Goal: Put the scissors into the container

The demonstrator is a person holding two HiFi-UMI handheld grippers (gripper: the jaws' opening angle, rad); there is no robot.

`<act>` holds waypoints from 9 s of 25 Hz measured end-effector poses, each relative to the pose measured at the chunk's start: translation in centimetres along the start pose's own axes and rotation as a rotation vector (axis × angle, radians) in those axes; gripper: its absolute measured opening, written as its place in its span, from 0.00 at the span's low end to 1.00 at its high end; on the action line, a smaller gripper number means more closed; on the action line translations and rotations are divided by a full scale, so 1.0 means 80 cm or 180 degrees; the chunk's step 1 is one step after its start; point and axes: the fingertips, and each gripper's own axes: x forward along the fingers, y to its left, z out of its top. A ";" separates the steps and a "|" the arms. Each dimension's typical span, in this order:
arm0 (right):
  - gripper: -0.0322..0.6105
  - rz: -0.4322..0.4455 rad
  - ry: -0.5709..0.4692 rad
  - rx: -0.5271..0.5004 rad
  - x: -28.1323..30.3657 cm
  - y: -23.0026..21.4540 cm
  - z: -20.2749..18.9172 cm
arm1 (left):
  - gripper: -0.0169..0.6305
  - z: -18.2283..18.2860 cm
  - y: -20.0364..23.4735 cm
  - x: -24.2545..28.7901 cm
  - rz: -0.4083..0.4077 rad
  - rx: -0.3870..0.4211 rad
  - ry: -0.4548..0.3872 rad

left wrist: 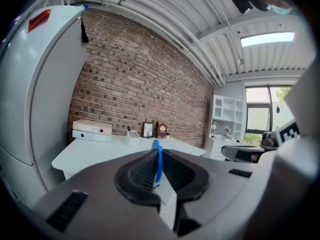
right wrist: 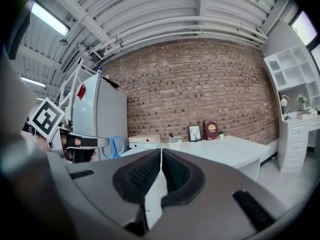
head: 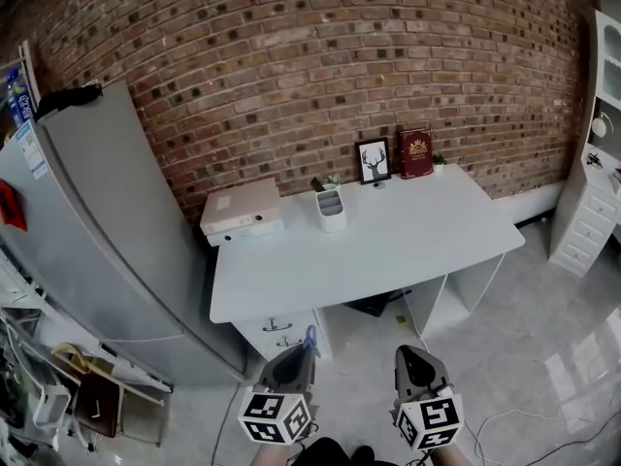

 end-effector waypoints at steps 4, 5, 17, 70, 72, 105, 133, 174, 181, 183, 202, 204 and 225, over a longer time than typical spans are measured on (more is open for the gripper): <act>0.05 -0.0001 0.0022 0.0044 -0.003 -0.008 -0.003 | 0.07 0.003 -0.003 0.004 0.0018 0.0008 -0.0014; 0.05 -0.0007 0.0039 0.0061 -0.003 -0.010 -0.006 | 0.07 0.002 -0.003 0.005 0.0022 0.0006 -0.0014; 0.05 -0.0049 0.0149 0.0257 0.042 -0.035 -0.024 | 0.07 -0.004 0.017 0.056 0.0009 -0.0051 0.0049; 0.05 -0.0128 0.0364 0.0245 0.534 -0.180 0.055 | 0.07 0.155 0.255 0.499 -0.0084 -0.0123 -0.0078; 0.05 -0.0113 0.0382 0.0256 0.542 -0.189 0.054 | 0.07 0.161 0.256 0.511 -0.0074 -0.0119 -0.0096; 0.05 -0.0112 0.0586 0.0376 0.580 -0.276 0.036 | 0.07 0.198 0.250 0.645 0.0063 -0.0117 -0.0166; 0.05 -0.0134 0.0731 0.0412 0.585 -0.293 0.015 | 0.07 0.104 0.270 0.696 0.0241 -0.0219 0.0297; 0.05 -0.0001 0.0831 0.0329 0.599 -0.257 0.009 | 0.07 0.053 0.275 0.642 0.0290 -0.0179 0.0572; 0.05 0.0063 0.0836 0.0281 0.602 -0.245 0.010 | 0.07 0.044 0.278 0.612 0.0344 -0.0196 0.0603; 0.05 0.0083 0.0835 0.0270 0.602 -0.241 0.011 | 0.07 0.042 0.278 0.603 0.0360 -0.0207 0.0608; 0.05 0.0240 0.0812 0.0245 0.600 -0.228 0.015 | 0.07 0.049 0.278 0.548 0.0444 -0.0340 0.0440; 0.05 0.0296 0.0808 0.0263 0.599 -0.225 0.015 | 0.07 0.050 0.277 0.546 0.0452 -0.0342 0.0425; 0.05 0.0592 0.0731 0.0184 0.594 -0.211 0.022 | 0.07 0.059 0.274 0.541 0.0434 -0.0336 0.0363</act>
